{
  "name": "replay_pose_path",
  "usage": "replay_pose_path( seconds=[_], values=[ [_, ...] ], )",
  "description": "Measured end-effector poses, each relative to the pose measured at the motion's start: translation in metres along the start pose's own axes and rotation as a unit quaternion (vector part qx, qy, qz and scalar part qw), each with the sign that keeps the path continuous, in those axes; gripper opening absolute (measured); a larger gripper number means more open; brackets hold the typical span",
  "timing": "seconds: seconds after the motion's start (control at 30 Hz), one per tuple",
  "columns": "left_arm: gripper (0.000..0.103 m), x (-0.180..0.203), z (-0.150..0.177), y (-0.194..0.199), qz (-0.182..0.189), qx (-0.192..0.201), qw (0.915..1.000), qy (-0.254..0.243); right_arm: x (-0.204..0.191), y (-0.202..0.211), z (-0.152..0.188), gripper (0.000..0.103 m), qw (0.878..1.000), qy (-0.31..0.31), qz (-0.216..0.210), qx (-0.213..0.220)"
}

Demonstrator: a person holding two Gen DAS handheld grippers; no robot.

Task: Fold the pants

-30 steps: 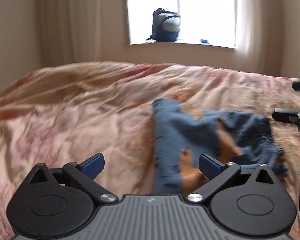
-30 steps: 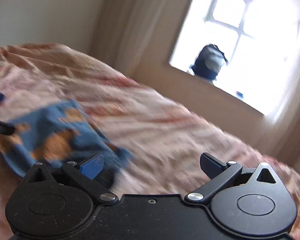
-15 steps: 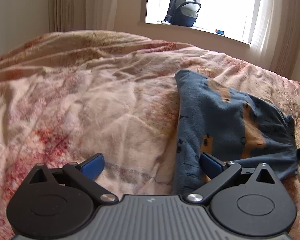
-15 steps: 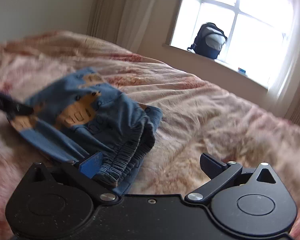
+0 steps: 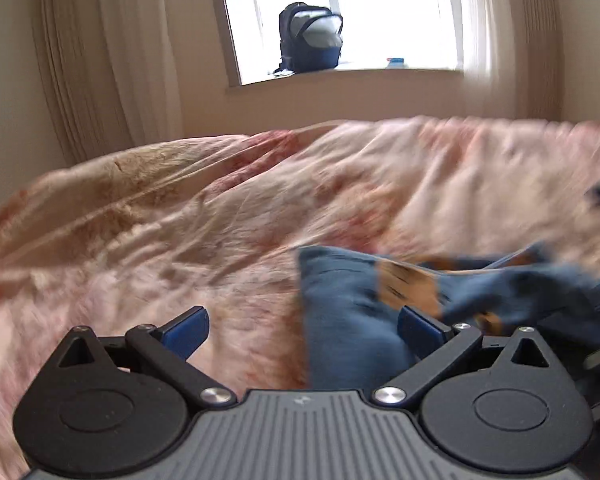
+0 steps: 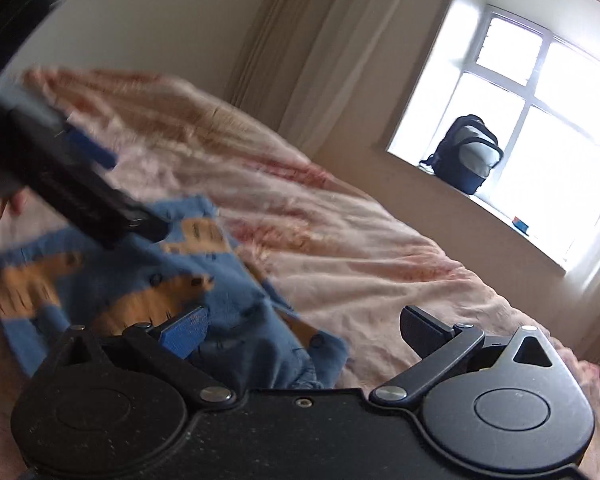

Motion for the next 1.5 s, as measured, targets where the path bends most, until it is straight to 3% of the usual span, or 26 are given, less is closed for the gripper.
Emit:
replay_pose_path(
  seconds=[0.07, 0.2, 0.3, 0.43, 0.53, 0.6, 0.67, 0.8, 0.9, 1.0, 1.1, 1.23, 1.33, 1.5],
  values=[
    [0.103, -0.005, 0.005, -0.010, 0.012, -0.004, 0.9999, 0.011, 0.010, -0.005, 0.013, 0.102, 1.000, -0.007, 0.026, -0.009],
    [0.103, -0.018, 0.008, -0.014, 0.047, -0.014, 0.9970, 0.059, 0.051, 0.000, 0.040, 0.102, 0.989, -0.148, -0.009, -0.029],
    [0.103, -0.022, 0.003, -0.001, 0.043, 0.006, 0.9965, 0.071, 0.065, 0.017, 0.039, 0.102, 0.975, -0.219, -0.040, 0.006],
    [0.103, -0.012, -0.009, 0.007, 0.039, 0.024, 0.9971, 0.060, 0.057, 0.018, 0.025, 0.102, 0.985, -0.173, 0.001, 0.007],
    [0.103, 0.000, -0.015, -0.013, -0.007, -0.010, 0.9998, 0.013, 0.052, -0.010, 0.030, 0.102, 0.982, -0.180, -0.020, -0.047],
    [0.103, 0.002, -0.012, -0.030, -0.028, -0.042, 0.9986, -0.016, 0.054, -0.018, 0.037, 0.102, 0.984, -0.165, 0.000, -0.063],
    [0.103, -0.004, -0.013, -0.024, -0.014, -0.035, 0.9993, 0.006, 0.065, -0.010, 0.042, 0.102, 0.981, -0.180, 0.034, -0.069],
    [0.103, -0.017, -0.010, 0.004, 0.008, -0.015, 0.9991, 0.039, 0.074, 0.020, 0.036, 0.102, 0.974, -0.220, 0.028, -0.038],
    [0.103, -0.017, 0.007, 0.031, 0.055, -0.019, 0.9965, 0.060, 0.051, 0.041, 0.021, 0.102, 0.983, -0.183, -0.006, -0.005],
    [0.103, -0.008, 0.036, 0.048, 0.088, -0.043, 0.9936, 0.055, 0.016, 0.052, 0.022, 0.102, 0.991, -0.129, -0.043, -0.019],
    [0.103, 0.001, 0.070, 0.052, 0.084, -0.067, 0.9941, 0.013, -0.016, 0.056, 0.040, 0.102, 0.994, -0.071, -0.054, -0.056],
    [0.103, -0.006, 0.082, 0.067, 0.086, -0.058, 0.9941, 0.033, -0.018, 0.066, 0.051, 0.102, 0.993, -0.078, -0.050, -0.067],
    [0.103, -0.014, 0.077, 0.077, 0.088, -0.066, 0.9925, 0.054, -0.008, 0.078, 0.045, 0.102, 0.994, -0.087, -0.046, -0.048],
    [0.103, -0.023, 0.070, 0.084, 0.097, -0.040, 0.9910, 0.083, 0.008, 0.068, 0.016, 0.102, 0.997, -0.078, -0.024, -0.017]
  ],
)
Point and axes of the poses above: each gripper's, at about its wrist camera, not at the fingertips, and y roughly against the way its jaws point, x to its right, z to its underside, the point moved 7 cm from there along -y, roughly the way its jaws point
